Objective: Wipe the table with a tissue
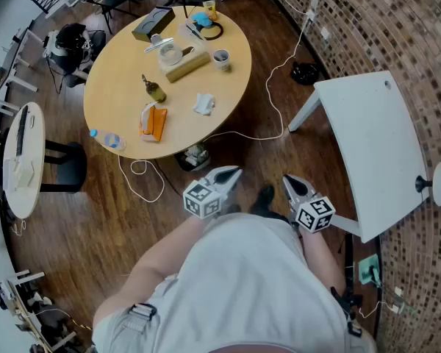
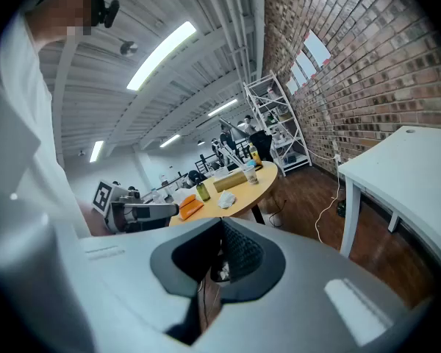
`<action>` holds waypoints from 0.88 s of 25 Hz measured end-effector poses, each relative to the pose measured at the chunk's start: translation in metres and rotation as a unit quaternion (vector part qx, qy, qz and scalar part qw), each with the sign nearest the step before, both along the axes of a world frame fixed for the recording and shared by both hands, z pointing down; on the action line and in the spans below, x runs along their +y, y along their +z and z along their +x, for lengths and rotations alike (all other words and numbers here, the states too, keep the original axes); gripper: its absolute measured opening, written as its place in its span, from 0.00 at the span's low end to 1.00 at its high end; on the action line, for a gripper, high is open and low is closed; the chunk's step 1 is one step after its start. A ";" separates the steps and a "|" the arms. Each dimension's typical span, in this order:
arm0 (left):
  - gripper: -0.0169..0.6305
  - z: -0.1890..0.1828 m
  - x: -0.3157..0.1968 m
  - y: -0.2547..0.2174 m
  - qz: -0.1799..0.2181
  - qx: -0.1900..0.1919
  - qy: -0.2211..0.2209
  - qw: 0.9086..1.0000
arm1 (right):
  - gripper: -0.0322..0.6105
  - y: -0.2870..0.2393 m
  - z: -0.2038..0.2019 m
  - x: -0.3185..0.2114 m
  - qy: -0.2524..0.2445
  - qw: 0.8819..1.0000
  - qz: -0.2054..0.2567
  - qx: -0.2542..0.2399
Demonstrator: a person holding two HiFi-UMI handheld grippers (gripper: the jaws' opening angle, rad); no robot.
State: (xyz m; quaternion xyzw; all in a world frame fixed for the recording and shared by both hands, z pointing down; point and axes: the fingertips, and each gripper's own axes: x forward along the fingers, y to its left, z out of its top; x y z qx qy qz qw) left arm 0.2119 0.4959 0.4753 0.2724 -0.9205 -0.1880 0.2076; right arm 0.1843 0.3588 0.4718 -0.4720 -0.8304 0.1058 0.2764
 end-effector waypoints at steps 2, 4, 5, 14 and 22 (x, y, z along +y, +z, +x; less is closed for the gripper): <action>0.03 -0.026 -0.013 0.005 0.000 0.002 -0.004 1.000 | 0.06 -0.001 -0.024 -0.012 -0.003 1.000 -0.002 -0.006; 0.03 -0.049 -0.024 0.007 -0.004 0.004 -0.007 1.000 | 0.06 -0.002 -0.045 -0.021 -0.010 1.000 -0.003 -0.011; 0.03 -0.058 -0.028 0.007 -0.009 0.004 -0.009 1.000 | 0.06 -0.002 -0.054 -0.024 -0.016 1.000 0.000 -0.014; 0.03 -0.115 -0.023 -0.002 -0.037 0.004 -0.070 0.997 | 0.06 0.000 -0.122 -0.043 -0.064 0.998 0.000 -0.014; 0.03 -0.133 0.012 0.004 -0.079 0.019 -0.107 0.991 | 0.06 0.006 -0.142 -0.031 -0.100 0.995 -0.006 -0.009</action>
